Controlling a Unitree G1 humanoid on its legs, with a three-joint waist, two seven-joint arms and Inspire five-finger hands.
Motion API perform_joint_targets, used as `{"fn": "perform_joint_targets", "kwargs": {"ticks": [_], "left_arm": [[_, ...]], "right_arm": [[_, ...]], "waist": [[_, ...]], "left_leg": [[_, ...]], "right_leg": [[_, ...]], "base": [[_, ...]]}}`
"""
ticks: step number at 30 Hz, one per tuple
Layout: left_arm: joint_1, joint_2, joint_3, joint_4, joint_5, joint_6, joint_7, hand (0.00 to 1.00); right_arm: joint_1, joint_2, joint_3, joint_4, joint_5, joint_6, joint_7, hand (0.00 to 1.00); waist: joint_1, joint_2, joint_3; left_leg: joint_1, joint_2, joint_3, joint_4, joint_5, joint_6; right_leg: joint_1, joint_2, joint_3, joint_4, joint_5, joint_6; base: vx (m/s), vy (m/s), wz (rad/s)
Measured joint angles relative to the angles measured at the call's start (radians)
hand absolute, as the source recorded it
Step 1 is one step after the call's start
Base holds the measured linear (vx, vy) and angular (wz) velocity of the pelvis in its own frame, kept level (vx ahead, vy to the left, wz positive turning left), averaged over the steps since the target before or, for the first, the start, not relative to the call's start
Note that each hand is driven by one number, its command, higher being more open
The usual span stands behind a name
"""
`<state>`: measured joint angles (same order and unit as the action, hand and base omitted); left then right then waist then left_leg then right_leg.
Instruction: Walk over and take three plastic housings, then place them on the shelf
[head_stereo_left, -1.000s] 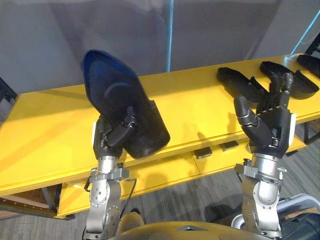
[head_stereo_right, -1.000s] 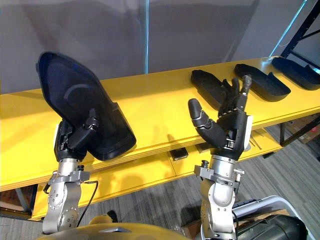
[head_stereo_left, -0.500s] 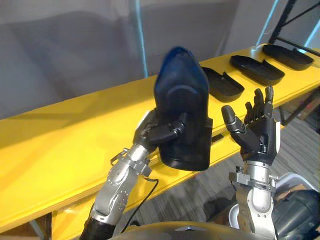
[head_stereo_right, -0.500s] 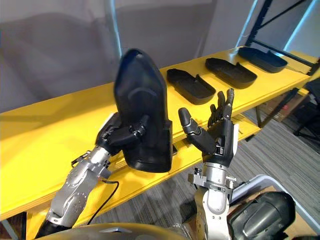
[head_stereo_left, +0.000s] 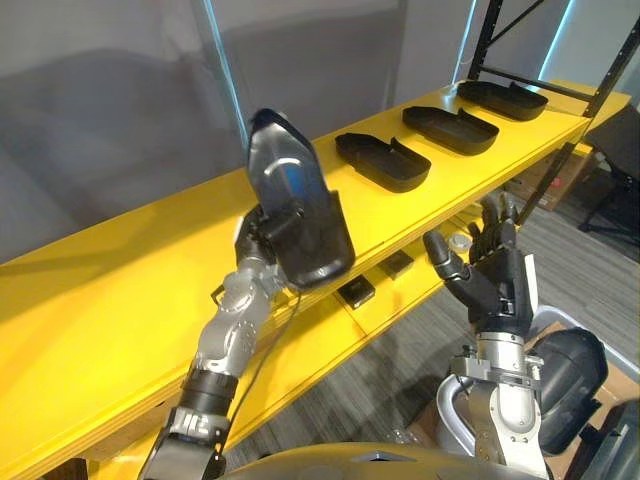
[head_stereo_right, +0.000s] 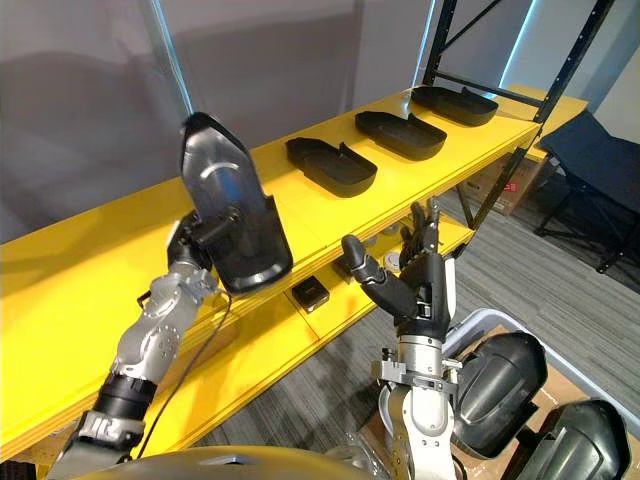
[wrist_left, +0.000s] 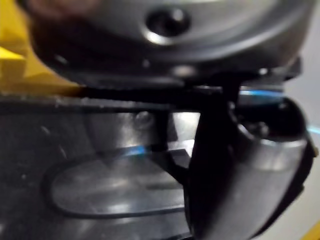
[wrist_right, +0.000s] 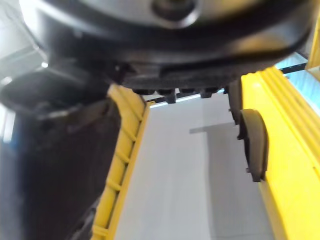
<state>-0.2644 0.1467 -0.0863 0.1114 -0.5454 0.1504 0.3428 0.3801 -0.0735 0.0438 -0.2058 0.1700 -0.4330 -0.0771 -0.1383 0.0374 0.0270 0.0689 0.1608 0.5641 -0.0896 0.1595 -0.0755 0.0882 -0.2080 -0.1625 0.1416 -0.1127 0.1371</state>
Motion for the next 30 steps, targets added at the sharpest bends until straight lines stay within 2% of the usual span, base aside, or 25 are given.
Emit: {"fn": "perform_joint_targets", "kwargs": {"ticks": [6, 11, 14, 19, 23, 25, 30], "left_arm": [[-0.113, 0.021, 0.014, 0.141, -0.056, -0.001, 0.004, 0.00], [-0.135, 0.054, 0.011, 0.197, -0.112, 0.011, -0.018, 0.00], [-0.149, 0.079, 0.005, 0.257, -0.143, 0.046, -0.059, 0.00], [-0.163, 0.083, 0.001, 0.308, -0.161, 0.053, -0.107, 0.00], [-0.201, 0.086, -0.024, 0.318, -0.163, 0.053, -0.102, 0.00], [-0.256, 0.090, -0.038, 0.319, -0.161, 0.047, -0.094, 0.00], [-0.373, 0.131, -0.039, 0.332, -0.181, 0.029, -0.059, 0.00]], "right_arm": [[-0.004, 0.012, 0.011, 0.208, 0.004, 0.036, -0.023, 1.00], [0.009, 0.023, -0.036, 0.462, 0.002, 0.175, 0.004, 1.00], [0.036, -0.012, -0.033, 0.569, -0.005, 0.249, 0.054, 1.00], [0.048, -0.020, -0.016, 0.647, 0.003, 0.281, 0.071, 1.00], [0.023, -0.028, 0.031, 0.671, 0.016, 0.280, 0.084, 1.00], [0.000, -0.033, 0.053, 0.682, 0.035, 0.280, 0.091, 1.00], [-0.064, -0.040, 0.095, 0.687, 0.045, 0.278, 0.091, 1.00]], "waist": [[-0.008, 0.008, -0.001], [-0.024, 0.010, 0.001], [-0.025, 0.009, 0.002], [-0.024, 0.000, 0.013], [-0.015, -0.023, 0.039], [0.000, -0.038, 0.069], [-0.002, -0.057, 0.129]], "left_leg": [[-0.017, 0.003, 0.008, 0.000, 0.011, 0.007], [-0.021, 0.004, 0.009, 0.000, 0.016, 0.008], [-0.015, 0.005, 0.007, -0.001, 0.017, 0.008], [-0.028, 0.012, -0.006, -0.001, 0.008, 0.006], [-0.065, 0.024, -0.016, -0.001, 0.021, 0.010], [-0.096, 0.029, -0.021, -0.001, 0.034, 0.014], [-0.137, 0.030, -0.025, -0.001, 0.054, 0.024]], "right_leg": [[-0.026, 0.004, 0.010, 0.005, 0.009, 0.001], [-0.032, 0.003, 0.019, 0.008, 0.011, 0.000], [-0.025, 0.004, 0.017, 0.009, 0.011, 0.000], [-0.019, 0.011, 0.005, -0.007, 0.012, -0.003], [-0.045, 0.027, -0.001, -0.021, 0.020, -0.014], [-0.072, 0.034, -0.001, -0.020, 0.031, -0.019], [-0.109, 0.037, 0.000, -0.021, 0.047, -0.018]], "base": [[-0.01, -0.001, -0.03], [0.00, 0.000, 0.00], [0.00, -0.001, 0.01], [-0.05, -0.007, 0.07], [-0.04, -0.008, 0.10], [0.00, -0.005, 0.09], [0.01, 0.001, 0.03]]}}
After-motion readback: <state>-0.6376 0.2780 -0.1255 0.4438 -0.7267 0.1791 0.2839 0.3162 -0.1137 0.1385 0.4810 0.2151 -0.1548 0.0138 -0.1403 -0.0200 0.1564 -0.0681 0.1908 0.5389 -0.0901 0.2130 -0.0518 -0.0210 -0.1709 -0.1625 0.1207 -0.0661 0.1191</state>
